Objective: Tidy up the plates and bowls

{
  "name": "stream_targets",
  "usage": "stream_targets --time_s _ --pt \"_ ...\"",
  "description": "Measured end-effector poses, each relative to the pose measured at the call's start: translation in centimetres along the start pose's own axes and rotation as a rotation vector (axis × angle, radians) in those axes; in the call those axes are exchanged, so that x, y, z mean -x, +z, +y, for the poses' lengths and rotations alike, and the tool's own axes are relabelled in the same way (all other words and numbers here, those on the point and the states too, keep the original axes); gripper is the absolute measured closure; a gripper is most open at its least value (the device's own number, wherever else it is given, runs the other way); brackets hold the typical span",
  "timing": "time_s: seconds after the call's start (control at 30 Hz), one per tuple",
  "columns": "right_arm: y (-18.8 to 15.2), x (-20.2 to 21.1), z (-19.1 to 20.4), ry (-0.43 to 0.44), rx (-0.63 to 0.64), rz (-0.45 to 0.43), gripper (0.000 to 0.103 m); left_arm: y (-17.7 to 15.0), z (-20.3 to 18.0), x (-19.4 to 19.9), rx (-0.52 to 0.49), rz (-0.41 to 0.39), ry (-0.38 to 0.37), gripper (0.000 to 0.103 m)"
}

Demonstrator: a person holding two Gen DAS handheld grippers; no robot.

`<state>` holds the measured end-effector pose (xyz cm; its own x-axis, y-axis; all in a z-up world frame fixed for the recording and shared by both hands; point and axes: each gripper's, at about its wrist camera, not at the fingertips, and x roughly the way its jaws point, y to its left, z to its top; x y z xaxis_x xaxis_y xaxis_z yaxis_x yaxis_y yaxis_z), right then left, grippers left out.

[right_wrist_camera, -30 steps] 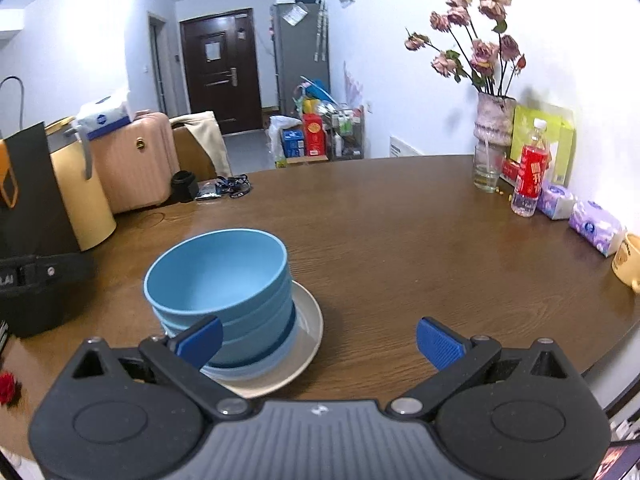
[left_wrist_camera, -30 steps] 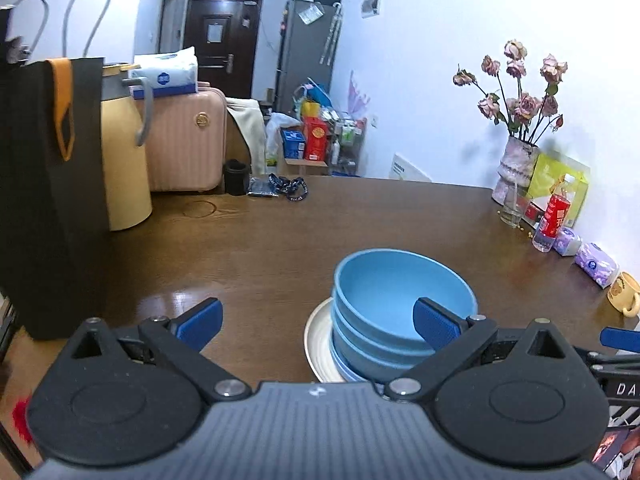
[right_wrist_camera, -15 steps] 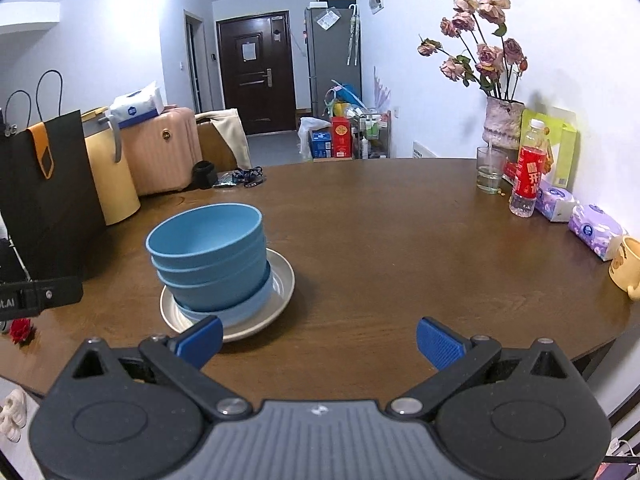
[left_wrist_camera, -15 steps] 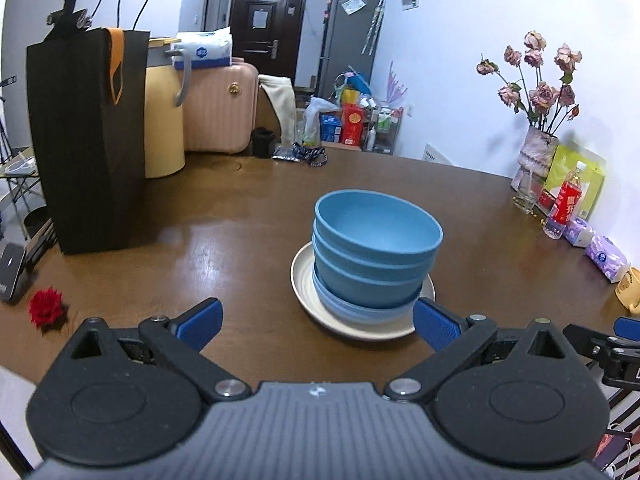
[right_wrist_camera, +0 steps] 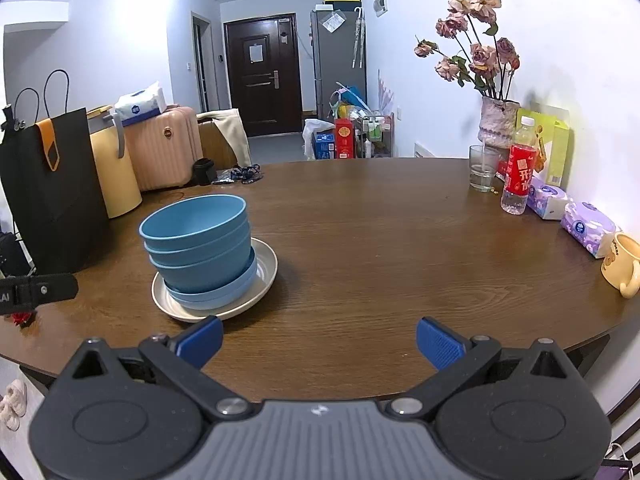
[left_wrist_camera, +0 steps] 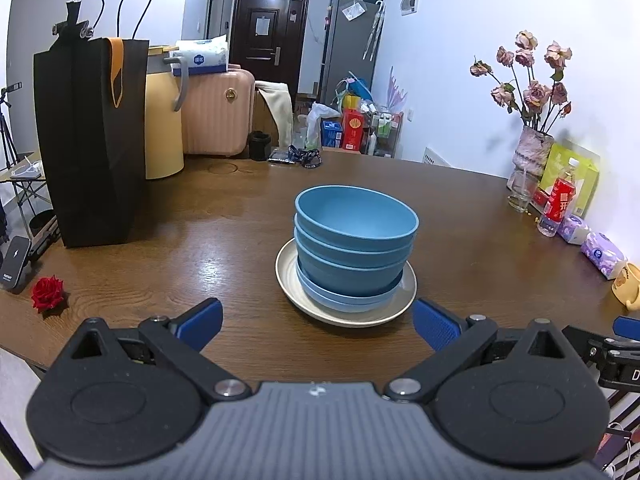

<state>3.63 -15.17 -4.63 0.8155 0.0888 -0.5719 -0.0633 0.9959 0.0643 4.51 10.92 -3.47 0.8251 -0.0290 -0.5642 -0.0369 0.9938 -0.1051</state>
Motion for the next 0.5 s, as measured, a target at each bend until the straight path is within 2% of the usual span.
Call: stream_targets --time_s 0.5 --pt "-0.11 0.31 -0.44 0.011 -0.003 -0.01 0.0 0.0 -0.92 0.56 -0.008 -0.012 0.006 0.0"
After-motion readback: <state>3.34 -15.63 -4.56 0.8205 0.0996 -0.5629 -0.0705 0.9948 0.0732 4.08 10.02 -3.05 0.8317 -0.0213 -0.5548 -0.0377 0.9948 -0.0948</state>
